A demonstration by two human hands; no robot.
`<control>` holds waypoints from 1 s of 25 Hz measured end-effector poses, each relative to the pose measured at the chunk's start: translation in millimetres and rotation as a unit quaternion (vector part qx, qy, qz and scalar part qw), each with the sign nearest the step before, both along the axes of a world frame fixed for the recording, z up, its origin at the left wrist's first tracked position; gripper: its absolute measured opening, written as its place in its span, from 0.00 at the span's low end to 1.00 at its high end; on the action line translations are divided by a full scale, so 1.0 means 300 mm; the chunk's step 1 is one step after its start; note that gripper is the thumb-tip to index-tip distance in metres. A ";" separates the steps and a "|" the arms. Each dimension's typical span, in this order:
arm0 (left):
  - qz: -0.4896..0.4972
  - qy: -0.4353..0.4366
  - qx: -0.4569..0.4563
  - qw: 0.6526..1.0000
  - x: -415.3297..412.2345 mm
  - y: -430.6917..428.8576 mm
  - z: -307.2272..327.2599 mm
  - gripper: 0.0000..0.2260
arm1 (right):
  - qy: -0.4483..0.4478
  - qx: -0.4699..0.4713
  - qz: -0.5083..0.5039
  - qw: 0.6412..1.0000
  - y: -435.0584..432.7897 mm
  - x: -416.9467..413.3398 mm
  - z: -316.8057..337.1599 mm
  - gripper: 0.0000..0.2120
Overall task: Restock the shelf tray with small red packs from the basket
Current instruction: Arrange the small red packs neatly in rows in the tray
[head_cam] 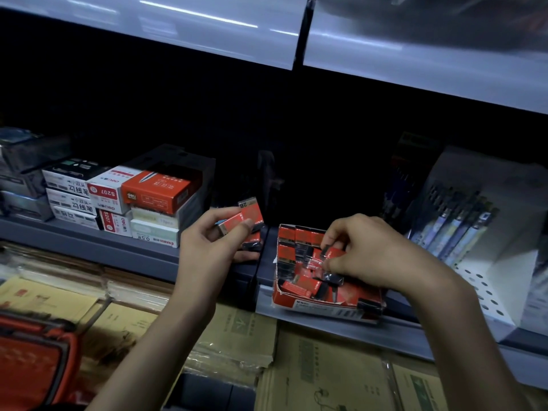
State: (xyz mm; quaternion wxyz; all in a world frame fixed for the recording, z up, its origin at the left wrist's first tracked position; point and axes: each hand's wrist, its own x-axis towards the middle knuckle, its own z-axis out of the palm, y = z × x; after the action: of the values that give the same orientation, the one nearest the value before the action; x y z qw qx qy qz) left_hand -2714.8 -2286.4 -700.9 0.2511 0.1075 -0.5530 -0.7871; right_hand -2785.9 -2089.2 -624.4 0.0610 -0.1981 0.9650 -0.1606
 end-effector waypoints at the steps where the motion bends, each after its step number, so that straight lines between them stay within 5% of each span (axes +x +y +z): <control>1: -0.001 0.000 -0.001 1.000 0.000 -0.001 0.000 0.08 | -0.003 -0.003 -0.005 1.000 -0.001 -0.003 -0.001 0.10; 8: 0.002 -0.003 0.000 1.000 0.002 -0.005 -0.005 0.09 | 0.004 0.005 -0.022 1.000 0.001 0.007 0.006 0.09; 13: 0.002 -0.004 0.004 1.000 -0.003 -0.007 -0.009 0.09 | 0.071 -0.079 -0.028 0.994 0.033 0.008 0.034 0.09; 19: 0.003 -0.008 -0.005 1.000 -0.004 -0.004 -0.006 0.09 | 0.111 -0.062 -0.019 0.992 0.018 -0.048 -0.045 0.21; 25: 0.005 -0.013 0.001 1.000 -0.002 -0.007 -0.005 0.09 | 0.121 -0.087 0.001 0.989 0.064 -0.050 -0.020 0.21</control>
State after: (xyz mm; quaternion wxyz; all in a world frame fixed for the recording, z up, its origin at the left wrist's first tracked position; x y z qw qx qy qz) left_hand -2715.5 -2288.3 -702.3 0.2478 0.1206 -0.5551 -0.7848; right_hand -2801.1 -2070.1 -630.3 -0.0739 -0.2213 0.9476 -0.2183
